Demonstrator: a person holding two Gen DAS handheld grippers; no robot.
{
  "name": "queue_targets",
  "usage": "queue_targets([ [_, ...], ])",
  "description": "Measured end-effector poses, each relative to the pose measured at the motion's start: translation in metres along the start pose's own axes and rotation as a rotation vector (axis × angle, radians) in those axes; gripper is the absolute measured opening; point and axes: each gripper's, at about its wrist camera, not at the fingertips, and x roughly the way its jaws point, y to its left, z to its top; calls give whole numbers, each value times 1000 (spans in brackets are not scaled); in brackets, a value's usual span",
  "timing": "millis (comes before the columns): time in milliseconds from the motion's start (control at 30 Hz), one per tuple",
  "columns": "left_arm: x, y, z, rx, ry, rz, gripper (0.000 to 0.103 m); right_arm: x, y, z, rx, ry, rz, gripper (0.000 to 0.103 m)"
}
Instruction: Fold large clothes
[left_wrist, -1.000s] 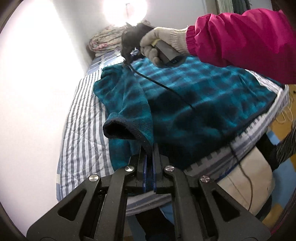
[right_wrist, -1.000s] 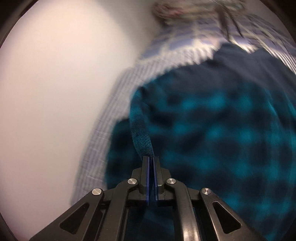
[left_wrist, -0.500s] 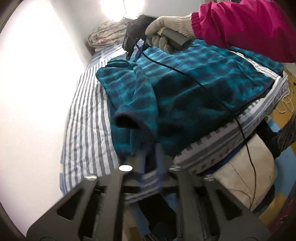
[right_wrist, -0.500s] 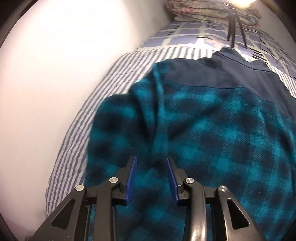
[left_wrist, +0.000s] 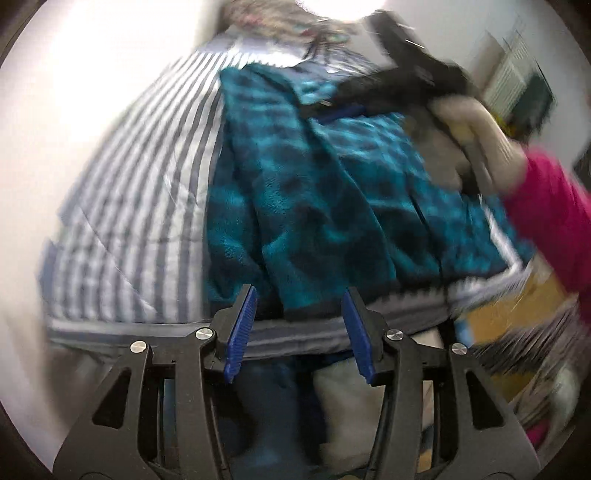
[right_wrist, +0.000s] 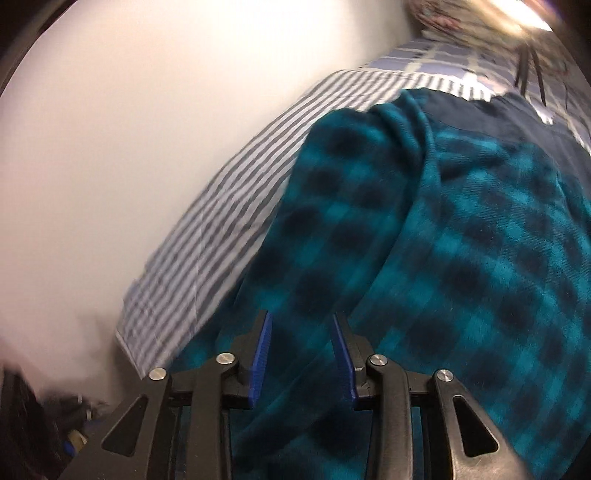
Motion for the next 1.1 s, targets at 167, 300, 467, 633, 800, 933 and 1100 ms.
queue_targets([
  [167,29,17,18,-142,77,-101,50,10,0,-32,-83,88,-174,34],
  [300,46,22,23,-199,129,-142,49,7,-19,-61,-73,141,-248,34],
  [467,60,29,26,-244,157,-160,29,-20,-43,-68,119,69,-30,39],
  [633,54,27,29,-226,123,-147,4,-14,-40,-77,185,93,118,43],
  [800,31,13,35,-142,46,-111,3,-2,-20,-83,180,118,156,3],
  [933,6,17,40,-130,-20,-98,3,-14,-13,-77,213,64,228,1],
  [1100,4,43,37,-159,-21,18,3,-3,-9,-84,179,94,164,1],
])
